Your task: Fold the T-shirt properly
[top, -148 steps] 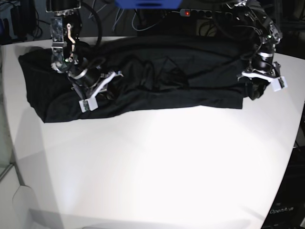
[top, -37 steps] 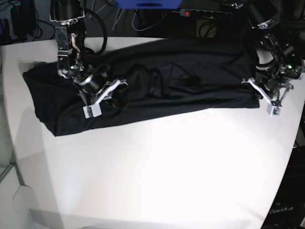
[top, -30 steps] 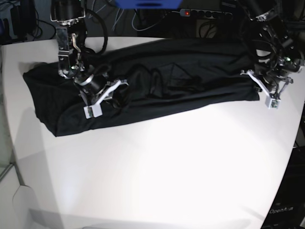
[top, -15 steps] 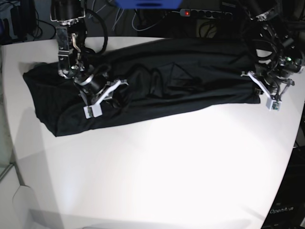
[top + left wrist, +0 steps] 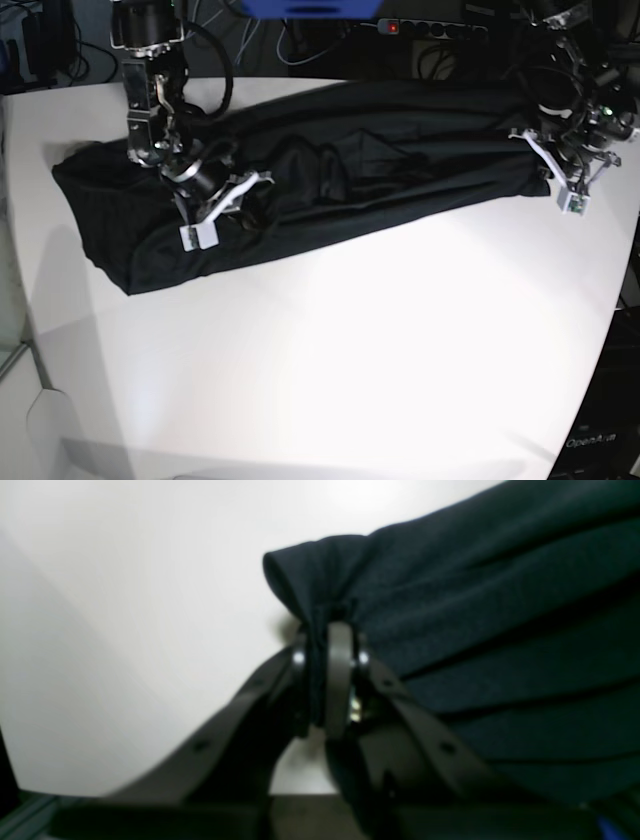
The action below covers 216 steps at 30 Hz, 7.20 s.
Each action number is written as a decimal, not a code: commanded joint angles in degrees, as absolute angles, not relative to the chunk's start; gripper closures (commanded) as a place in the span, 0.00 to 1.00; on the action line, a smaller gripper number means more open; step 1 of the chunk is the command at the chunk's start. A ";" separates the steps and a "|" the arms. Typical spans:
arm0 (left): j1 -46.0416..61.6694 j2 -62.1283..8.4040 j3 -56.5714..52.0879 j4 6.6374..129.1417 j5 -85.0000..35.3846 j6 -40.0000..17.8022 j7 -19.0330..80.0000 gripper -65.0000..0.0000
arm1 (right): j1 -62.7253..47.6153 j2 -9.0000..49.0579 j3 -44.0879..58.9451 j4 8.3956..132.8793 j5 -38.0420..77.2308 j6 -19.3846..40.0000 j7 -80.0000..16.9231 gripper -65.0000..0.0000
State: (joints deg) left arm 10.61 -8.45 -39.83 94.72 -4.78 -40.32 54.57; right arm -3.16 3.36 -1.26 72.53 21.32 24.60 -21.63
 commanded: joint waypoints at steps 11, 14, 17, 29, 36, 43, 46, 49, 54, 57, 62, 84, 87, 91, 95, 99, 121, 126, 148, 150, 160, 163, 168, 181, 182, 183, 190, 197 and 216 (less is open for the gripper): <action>9.54 -9.01 -33.98 95.43 8.48 -40.00 53.67 0.95 | -2.95 3.47 -1.45 71.08 16.57 22.37 -28.79 0.96; 7.08 -8.22 -34.07 95.16 8.92 -40.00 53.23 0.95 | -1.80 3.56 -1.27 70.11 16.57 22.29 -28.79 0.96; 6.20 -7.87 -34.15 95.16 9.01 -40.00 50.24 0.95 | 0.04 3.65 -1.27 67.30 16.57 20.70 -28.79 0.96; 3.38 -6.73 -34.15 91.47 9.10 -40.00 48.13 0.95 | 4.79 3.65 -1.19 60.97 16.57 19.12 -27.21 0.96; 2.77 -6.64 -34.15 91.03 9.10 -40.00 45.76 0.95 | 6.46 3.65 -1.19 60.09 16.57 19.03 -27.21 0.96; 5.41 -6.73 -33.80 94.55 9.01 -40.00 46.73 0.95 | 7.96 3.65 -1.19 59.91 16.57 18.95 -27.21 0.96; 6.73 -7.08 -33.80 96.31 9.01 -40.00 48.04 0.95 | 7.87 3.65 -1.19 59.91 16.57 18.95 -27.21 0.96; 8.22 -7.16 -33.98 97.10 9.10 -40.00 48.40 0.95 | 7.78 3.65 -1.19 59.91 16.57 18.95 -27.21 0.96; 9.36 -7.87 -33.89 96.40 12.35 -40.00 47.69 0.95 | 7.60 3.65 -1.19 59.91 16.57 18.95 -27.21 0.96; 9.36 -7.78 -33.71 96.40 16.04 -40.00 47.69 0.95 | 7.52 3.65 -1.19 59.91 16.57 18.95 -27.21 0.96; 8.92 -7.78 -34.07 96.40 18.24 -40.00 47.60 0.95 | 7.43 3.65 -1.19 59.91 16.57 18.95 -27.21 0.96; 6.90 -0.31 -40.57 101.93 18.51 -40.00 42.95 0.95 | 7.25 3.47 -1.19 59.91 16.57 18.95 -27.21 0.96; 5.93 -0.31 -40.57 99.30 20.35 -40.00 43.21 0.95 | 7.25 3.47 -1.19 59.91 16.57 18.95 -27.21 0.96; 5.41 -0.22 -39.52 97.10 24.48 -40.00 43.21 0.95 | 7.25 3.47 -1.19 59.91 16.57 18.95 -27.21 0.96; 4.88 0.66 -39.43 96.75 25.71 -40.00 43.21 0.95 | 7.25 3.47 -1.19 59.91 16.57 18.95 -27.21 0.96; 4.88 0.92 -39.25 96.75 25.71 -40.00 43.21 0.95 | 7.25 3.38 -1.19 59.91 16.57 18.95 -27.21 0.96; 2.15 0.31 -34.24 89.01 33.01 -40.00 42.59 0.95 | 7.34 3.38 -1.19 59.91 16.57 18.95 -27.21 0.96; 2.15 -0.04 -33.71 89.01 33.36 -40.00 42.42 0.95 | 7.34 3.38 -1.19 59.91 16.57 18.95 -27.21 0.96; 2.15 0.13 -33.80 89.89 33.36 -40.00 43.12 0.34 | 7.34 3.47 -1.19 59.91 16.57 18.95 -27.21 0.96; 2.24 -0.04 -34.07 89.89 33.36 -40.00 42.86 0.34 | 7.34 3.47 -1.19 59.91 16.57 18.95 -27.21 0.96; 2.24 1.27 -37.85 96.92 29.67 -40.00 42.95 0.34 | 7.34 3.38 -1.19 59.91 16.57 18.95 -27.21 0.96; 2.51 1.27 -38.02 98.15 27.56 -40.00 43.03 0.34 | 7.34 3.38 -1.27 59.91 16.57 18.95 -27.21 0.96; 1.89 1.71 -42.15 98.33 27.12 -40.00 43.12 0.34 | 7.34 3.38 -1.36 59.91 16.57 18.95 -27.30 0.96; -3.74 2.95 -52.26 92.70 25.01 -40.00 50.24 0.34 | 7.25 3.30 -1.36 59.91 16.57 18.95 -27.30 0.96; -3.82 2.95 -52.35 92.70 25.01 -40.00 50.24 0.34 | 7.25 3.30 -1.36 59.91 16.57 18.95 -27.30 0.96; -3.82 3.12 -52.35 92.70 25.01 -40.00 50.15 0.34 | 7.25 3.30 -1.36 59.91 16.57 18.95 -27.30 0.96; -4.35 4.26 -52.35 93.23 24.92 -40.00 50.77 0.36 | 7.25 3.30 -1.36 59.91 16.57 18.95 -27.30 0.96; -4.00 7.87 -52.26 100.44 24.84 -40.00 50.77 0.80 | 7.25 3.38 -1.36 59.91 16.57 18.95 -27.30 0.96; -9.36 7.34 -52.18 84.53 25.01 -40.00 50.15 1.00 | 7.25 3.38 -1.36 59.91 16.57 18.95 -27.30 0.96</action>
State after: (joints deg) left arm -8.91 7.53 -52.25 84.23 24.25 -39.72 49.15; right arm 8.08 2.70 -1.37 60.86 21.45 23.09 -20.88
